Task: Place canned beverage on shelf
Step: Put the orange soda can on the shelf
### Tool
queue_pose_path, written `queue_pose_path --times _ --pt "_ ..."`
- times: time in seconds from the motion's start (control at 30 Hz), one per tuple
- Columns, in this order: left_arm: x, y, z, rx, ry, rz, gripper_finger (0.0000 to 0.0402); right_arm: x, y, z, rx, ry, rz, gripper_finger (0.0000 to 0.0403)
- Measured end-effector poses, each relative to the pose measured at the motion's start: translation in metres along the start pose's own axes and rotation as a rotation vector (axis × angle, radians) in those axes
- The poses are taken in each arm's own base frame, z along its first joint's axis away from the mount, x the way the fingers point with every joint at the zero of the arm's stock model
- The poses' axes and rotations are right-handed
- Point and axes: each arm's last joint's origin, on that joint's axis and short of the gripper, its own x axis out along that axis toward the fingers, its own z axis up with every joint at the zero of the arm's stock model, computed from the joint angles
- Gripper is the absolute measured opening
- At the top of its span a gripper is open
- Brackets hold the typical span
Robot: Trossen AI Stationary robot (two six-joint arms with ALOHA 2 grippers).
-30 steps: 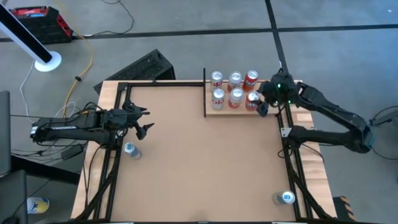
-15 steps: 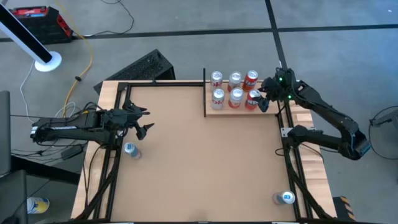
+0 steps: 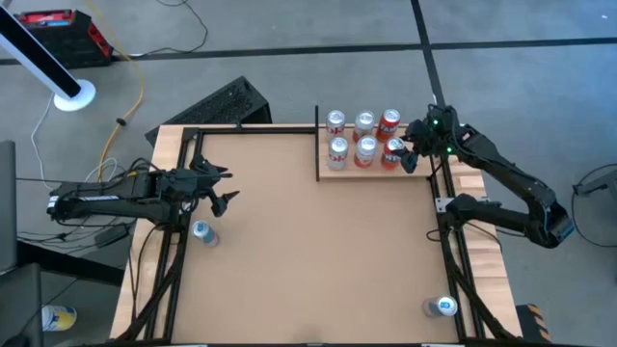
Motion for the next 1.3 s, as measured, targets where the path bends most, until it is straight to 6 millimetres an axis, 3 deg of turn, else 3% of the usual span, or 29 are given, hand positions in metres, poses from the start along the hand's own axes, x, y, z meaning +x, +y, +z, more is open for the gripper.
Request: queue_pose_path --times 0.57,0.9,1.1,1.3 --pt "0.000 0.000 0.000 0.000 0.000 0.000 0.0382 0.017 -0.006 0.003 0.036 0.019 0.005 0.0280" --pt "0.000 0.000 0.000 0.000 0.000 -0.001 0.0382 0.017 -0.005 0.002 0.065 0.031 0.006 0.0283" --pt "0.000 0.000 0.000 0.000 0.000 -0.001 0.0382 0.016 -0.006 0.003 0.083 0.037 -0.001 0.0306" --pt "0.000 0.000 0.000 0.000 0.000 -0.001 0.0382 0.006 -0.006 0.014 0.113 0.024 -0.005 0.0317"
